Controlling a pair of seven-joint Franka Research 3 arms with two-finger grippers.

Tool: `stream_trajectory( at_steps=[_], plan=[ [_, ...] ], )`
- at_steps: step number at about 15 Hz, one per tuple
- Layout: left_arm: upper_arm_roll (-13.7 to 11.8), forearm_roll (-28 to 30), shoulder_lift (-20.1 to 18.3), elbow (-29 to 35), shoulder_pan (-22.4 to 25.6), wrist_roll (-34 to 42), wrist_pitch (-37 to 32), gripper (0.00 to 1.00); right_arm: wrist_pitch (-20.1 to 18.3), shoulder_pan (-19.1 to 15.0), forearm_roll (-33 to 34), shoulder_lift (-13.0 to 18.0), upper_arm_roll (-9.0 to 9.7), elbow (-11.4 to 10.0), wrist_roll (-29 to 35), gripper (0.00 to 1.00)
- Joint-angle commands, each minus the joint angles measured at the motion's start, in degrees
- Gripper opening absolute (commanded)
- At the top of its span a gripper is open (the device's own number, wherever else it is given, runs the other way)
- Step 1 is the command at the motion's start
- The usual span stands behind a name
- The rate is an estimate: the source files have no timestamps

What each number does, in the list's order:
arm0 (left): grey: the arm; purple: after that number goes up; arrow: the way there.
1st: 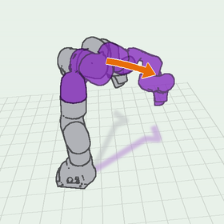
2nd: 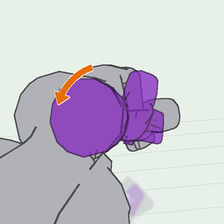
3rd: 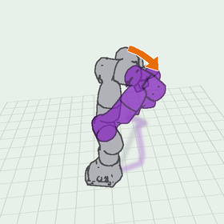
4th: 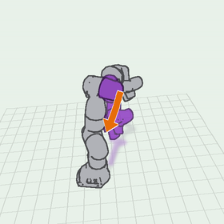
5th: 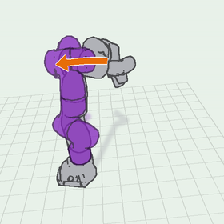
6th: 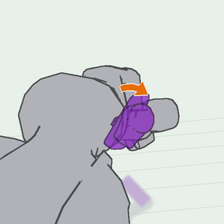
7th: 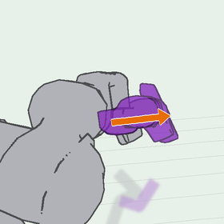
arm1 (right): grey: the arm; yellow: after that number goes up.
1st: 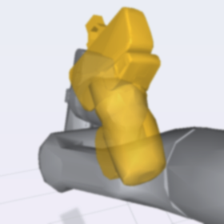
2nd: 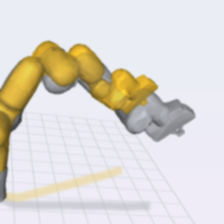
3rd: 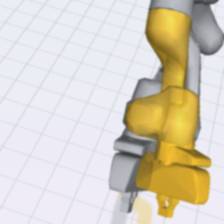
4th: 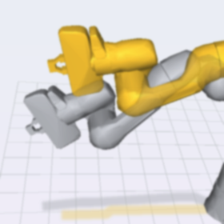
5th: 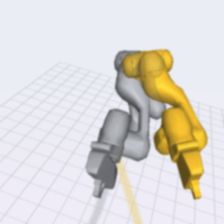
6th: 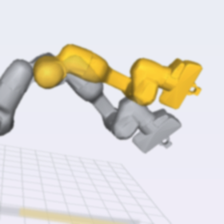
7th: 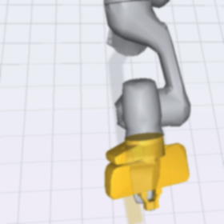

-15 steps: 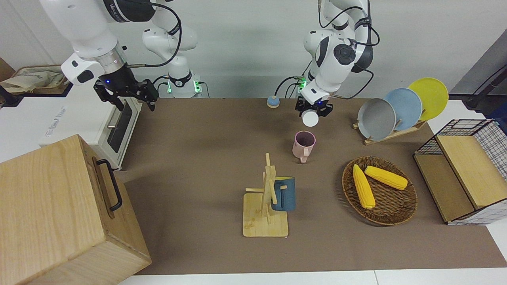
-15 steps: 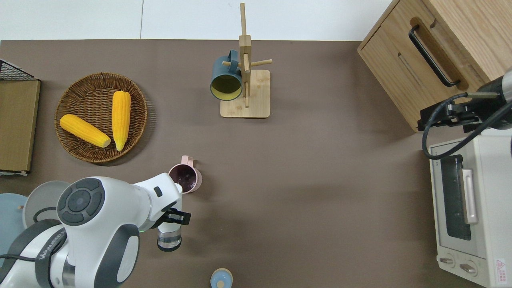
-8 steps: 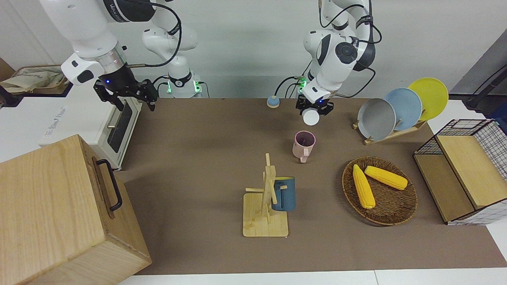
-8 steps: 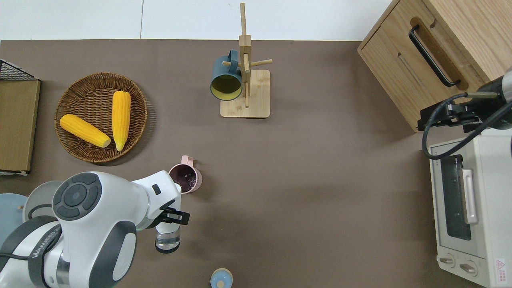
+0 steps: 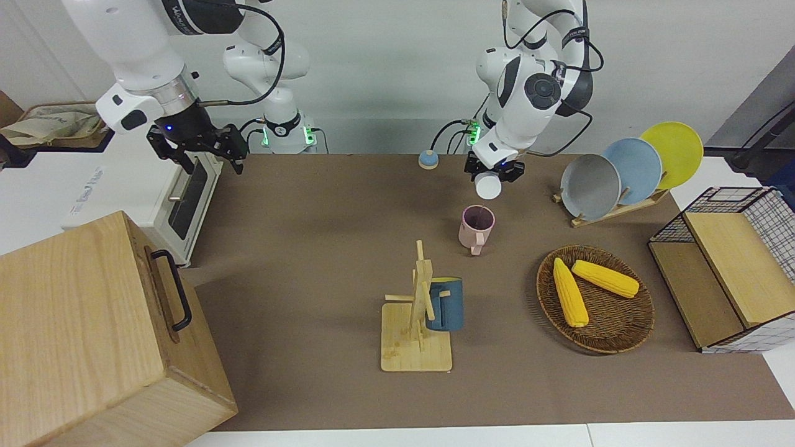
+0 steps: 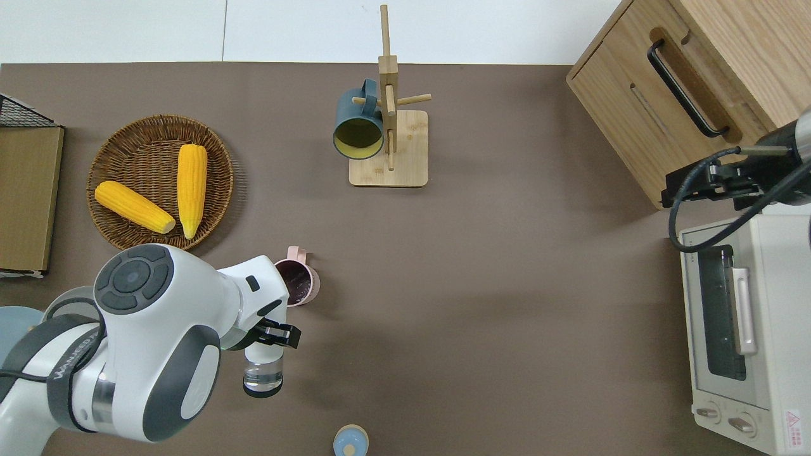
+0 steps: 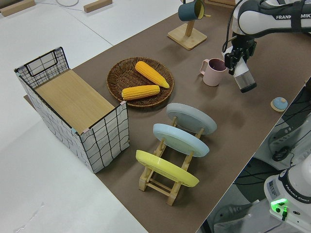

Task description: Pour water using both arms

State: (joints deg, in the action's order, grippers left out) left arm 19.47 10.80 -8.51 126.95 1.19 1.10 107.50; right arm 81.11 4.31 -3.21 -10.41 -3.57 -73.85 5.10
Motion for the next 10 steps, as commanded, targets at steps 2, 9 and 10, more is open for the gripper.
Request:
stream_trajectory(
  at_steps=[2, 9, 10],
  plan=[
    [0.13, -1.39, 0.25, -2.33, 0.48, -1.18, -2.56, 0.00, 0.27, -0.36, -0.56, 1.27, 0.15, -1.56, -0.97, 0.994],
    [0.13, -2.89, 0.60, -3.12, 0.39, -2.24, -3.88, 0.00, 0.27, -0.36, -0.56, 1.27, 0.15, -1.56, -1.06, 0.994],
    [0.13, -2.89, 0.69, -3.64, 0.48, -2.15, -4.58, 0.00, 0.27, -0.36, -0.56, 1.27, 0.15, -1.56, -1.06, 0.994]
  ],
)
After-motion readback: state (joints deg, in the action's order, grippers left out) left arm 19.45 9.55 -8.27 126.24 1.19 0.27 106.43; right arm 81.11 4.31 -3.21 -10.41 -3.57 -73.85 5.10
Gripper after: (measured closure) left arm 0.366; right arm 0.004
